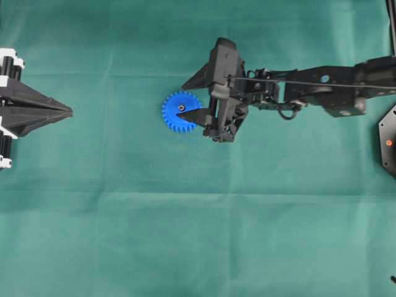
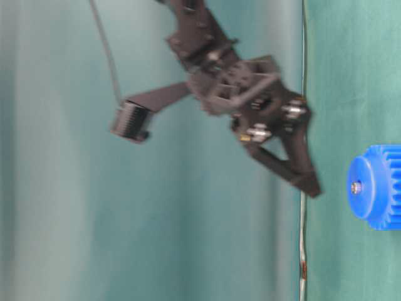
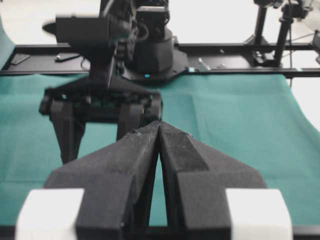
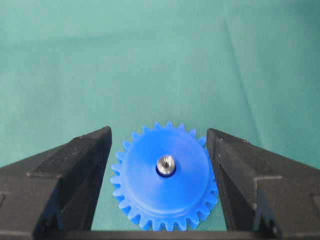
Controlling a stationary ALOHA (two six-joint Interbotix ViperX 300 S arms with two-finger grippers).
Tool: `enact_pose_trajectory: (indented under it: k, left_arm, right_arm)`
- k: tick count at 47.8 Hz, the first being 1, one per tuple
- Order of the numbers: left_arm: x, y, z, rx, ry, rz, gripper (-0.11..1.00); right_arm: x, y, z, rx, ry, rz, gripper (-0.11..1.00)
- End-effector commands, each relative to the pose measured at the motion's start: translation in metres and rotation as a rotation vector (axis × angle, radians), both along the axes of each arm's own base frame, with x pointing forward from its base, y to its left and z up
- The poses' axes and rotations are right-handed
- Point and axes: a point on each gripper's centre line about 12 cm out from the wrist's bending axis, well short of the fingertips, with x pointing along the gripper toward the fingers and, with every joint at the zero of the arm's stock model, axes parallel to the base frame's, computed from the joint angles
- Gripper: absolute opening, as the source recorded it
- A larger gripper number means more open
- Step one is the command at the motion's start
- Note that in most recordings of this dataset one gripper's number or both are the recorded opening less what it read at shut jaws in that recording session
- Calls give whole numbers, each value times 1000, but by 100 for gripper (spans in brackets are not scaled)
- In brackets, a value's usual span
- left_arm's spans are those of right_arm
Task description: Insert the shaft placed at a random location into the center hole of the medium gear at another random location.
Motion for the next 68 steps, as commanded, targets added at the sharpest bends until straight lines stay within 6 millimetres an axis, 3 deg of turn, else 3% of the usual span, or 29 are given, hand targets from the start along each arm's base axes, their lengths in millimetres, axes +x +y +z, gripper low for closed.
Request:
enact_pose_trajectory:
  k: [1, 24, 54, 68]
  left_arm:
    - [3, -1, 10, 1, -23, -4, 3]
    - [3, -1, 9, 1, -20, -4, 3]
    - [2, -1, 7, 3, 3, -3, 3]
    - [1, 0, 7, 3, 3, -2, 3]
  right_arm:
    - [-2, 1, 34, -22, -68, 11, 79]
    - [-24, 4, 47, -24, -94, 10, 78]
    - [-107, 13, 64, -19, -191, -4, 78]
    - [-118, 14, 67, -17, -208, -7, 78]
